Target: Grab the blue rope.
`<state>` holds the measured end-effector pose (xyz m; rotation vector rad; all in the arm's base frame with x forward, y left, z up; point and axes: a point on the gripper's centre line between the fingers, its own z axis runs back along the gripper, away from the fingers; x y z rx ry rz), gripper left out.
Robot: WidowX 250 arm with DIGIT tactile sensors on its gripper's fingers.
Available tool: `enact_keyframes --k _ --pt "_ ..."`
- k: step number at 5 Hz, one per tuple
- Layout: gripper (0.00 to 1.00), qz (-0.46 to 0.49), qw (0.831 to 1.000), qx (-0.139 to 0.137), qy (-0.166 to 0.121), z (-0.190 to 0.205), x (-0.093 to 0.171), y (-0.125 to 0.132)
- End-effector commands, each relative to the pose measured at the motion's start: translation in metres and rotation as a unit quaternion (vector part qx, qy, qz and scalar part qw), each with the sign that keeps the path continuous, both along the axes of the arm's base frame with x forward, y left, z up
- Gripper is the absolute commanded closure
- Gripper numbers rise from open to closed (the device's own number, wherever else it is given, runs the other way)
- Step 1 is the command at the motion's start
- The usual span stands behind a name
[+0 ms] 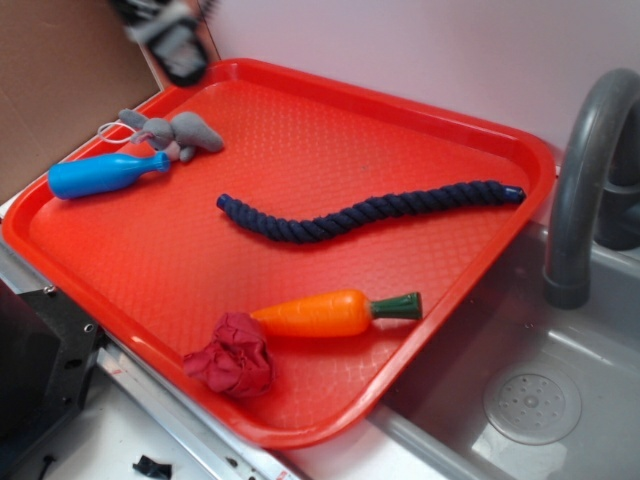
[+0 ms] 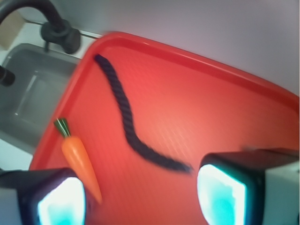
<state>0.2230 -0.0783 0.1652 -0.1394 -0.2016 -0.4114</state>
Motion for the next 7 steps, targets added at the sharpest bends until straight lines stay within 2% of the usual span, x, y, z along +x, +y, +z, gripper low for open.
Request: enact_keyframes --k 1,2,3,4,5,6,7 --pt "0.00 -0.065 0.997 0.003 0.033 -0.056 0.041 -0.034" --pt "0.00 -0.087 0.995 0.004 0.058 -0.089 0.050 -0.043" --pt "0.00 -0.102 0.991 0.029 0.083 -0.115 0.053 -0.049" --pt "0.00 -0.124 0.986 0.059 0.097 -0.132 0.053 -0.056" --pt "0.18 -0.122 0.984 0.087 0.101 -0.135 0.052 -0.062" --pt "1.00 -0.126 0.979 0.111 0.113 -0.137 0.051 -0.065" --pt "1.00 -0.113 0.979 0.113 0.123 -0.136 0.050 -0.061"
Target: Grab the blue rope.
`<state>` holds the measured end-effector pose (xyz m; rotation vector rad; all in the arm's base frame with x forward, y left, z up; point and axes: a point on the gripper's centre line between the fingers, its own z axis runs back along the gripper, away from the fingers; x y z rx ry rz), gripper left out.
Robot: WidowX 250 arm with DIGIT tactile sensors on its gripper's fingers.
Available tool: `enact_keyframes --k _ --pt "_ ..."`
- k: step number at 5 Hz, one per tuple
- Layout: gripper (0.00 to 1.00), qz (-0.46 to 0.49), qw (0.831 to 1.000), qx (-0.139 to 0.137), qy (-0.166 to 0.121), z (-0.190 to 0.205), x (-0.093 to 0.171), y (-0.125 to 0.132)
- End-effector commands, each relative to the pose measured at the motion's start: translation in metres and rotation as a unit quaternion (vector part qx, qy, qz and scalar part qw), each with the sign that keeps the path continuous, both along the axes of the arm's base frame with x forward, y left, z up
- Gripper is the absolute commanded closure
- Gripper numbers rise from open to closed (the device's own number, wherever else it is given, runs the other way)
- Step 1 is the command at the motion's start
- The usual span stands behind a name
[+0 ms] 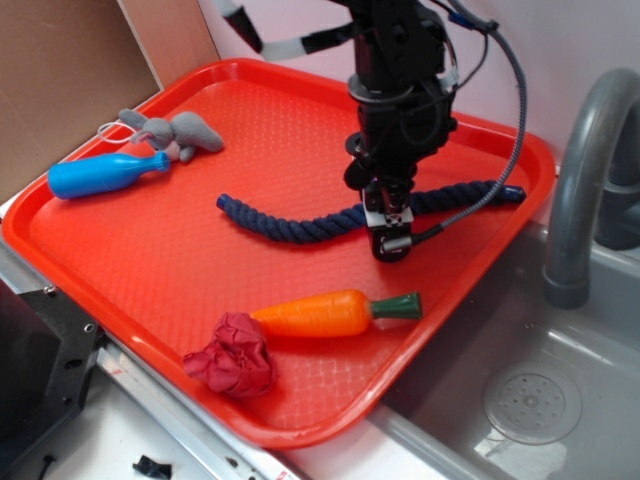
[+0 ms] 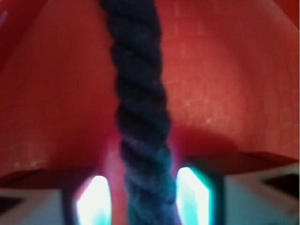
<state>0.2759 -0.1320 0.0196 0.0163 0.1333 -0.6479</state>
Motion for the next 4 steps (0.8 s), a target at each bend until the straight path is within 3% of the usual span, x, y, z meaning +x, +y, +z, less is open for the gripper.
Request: enact_keyframes --k 1,2,3,4 --pt "1.00 0.042 0.999 0.014 0.030 0.029 0.000 0.008" --pt "1.00 0.080 0.996 -0.001 0.047 0.069 -0.004 0.023" --pt "1.00 0.136 0.990 -0.032 0.018 0.110 -0.023 0.039" --pt "1.00 0.177 0.982 -0.055 -0.044 0.157 -0.054 0.061"
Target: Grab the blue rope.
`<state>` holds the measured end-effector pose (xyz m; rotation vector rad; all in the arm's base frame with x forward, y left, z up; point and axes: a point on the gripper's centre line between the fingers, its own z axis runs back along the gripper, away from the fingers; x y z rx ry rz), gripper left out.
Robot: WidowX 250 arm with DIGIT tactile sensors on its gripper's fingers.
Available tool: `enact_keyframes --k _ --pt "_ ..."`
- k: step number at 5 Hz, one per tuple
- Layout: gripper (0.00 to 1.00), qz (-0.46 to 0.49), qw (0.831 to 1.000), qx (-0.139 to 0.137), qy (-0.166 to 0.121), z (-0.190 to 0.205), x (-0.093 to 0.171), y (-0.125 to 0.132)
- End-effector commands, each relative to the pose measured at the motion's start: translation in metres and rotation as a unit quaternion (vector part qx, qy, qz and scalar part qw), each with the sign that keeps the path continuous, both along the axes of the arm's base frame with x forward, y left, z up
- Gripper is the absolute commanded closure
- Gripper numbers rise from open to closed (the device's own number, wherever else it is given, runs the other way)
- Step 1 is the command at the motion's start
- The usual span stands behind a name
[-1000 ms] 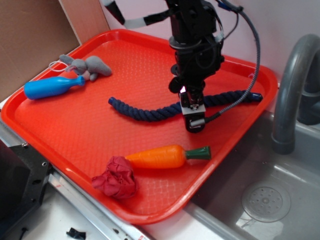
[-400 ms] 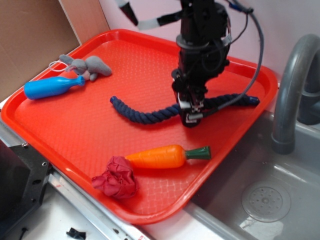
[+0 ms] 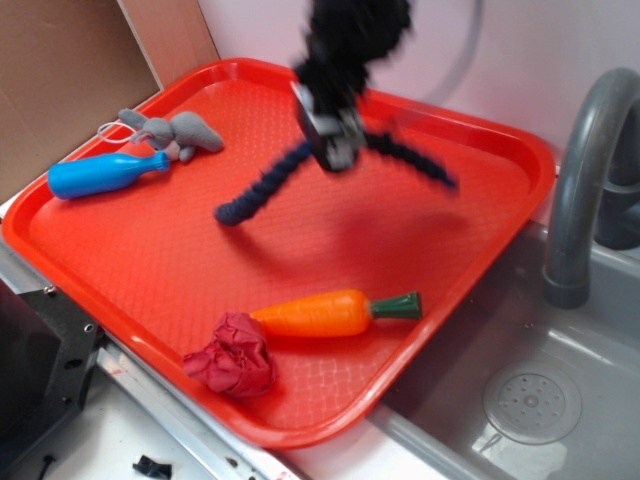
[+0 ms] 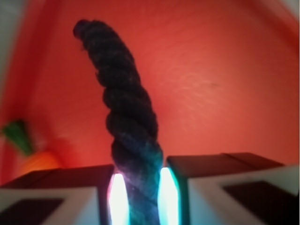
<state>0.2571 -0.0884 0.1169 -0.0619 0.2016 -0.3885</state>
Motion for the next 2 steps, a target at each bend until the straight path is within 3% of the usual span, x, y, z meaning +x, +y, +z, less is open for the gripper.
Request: enact_keyframes --k 1,2 --pt "1.00 0.079 0.988 -0.022 -0.129 0.089 -0.063 0.041" --pt "1.00 0.111 0.982 -0.007 -0.152 0.100 -0.079 0.050"
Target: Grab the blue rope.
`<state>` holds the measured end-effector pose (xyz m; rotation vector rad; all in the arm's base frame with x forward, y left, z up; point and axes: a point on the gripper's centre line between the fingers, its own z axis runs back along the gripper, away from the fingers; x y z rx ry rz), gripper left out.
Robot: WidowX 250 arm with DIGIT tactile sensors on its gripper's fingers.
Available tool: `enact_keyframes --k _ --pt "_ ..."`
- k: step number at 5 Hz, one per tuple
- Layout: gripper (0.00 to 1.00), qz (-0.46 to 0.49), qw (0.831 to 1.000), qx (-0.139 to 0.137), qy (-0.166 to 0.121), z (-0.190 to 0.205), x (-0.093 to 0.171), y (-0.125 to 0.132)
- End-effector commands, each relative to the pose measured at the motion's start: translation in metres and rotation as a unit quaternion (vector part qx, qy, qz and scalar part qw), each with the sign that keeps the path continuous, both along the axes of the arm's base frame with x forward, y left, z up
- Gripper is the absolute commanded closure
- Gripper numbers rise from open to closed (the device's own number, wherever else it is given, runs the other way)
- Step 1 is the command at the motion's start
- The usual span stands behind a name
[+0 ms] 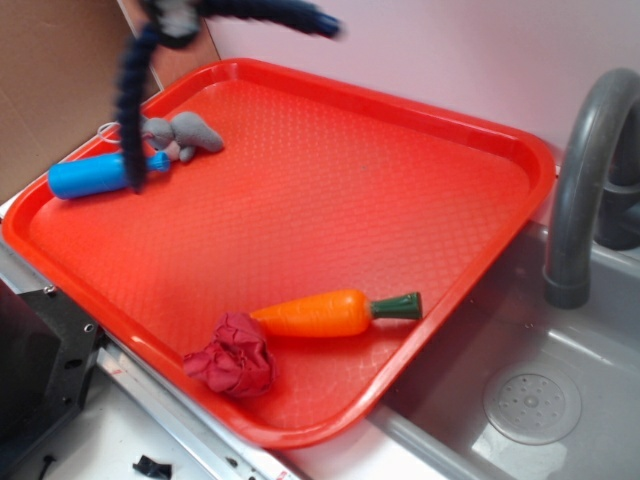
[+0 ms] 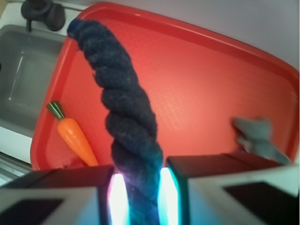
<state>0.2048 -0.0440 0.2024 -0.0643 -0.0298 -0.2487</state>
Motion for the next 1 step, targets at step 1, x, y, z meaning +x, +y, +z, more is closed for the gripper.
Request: enact_keyframes --k 1 --pt "1.00 0.048 0.997 0.051 -0.015 0.0161 -0.0294 0.0044"
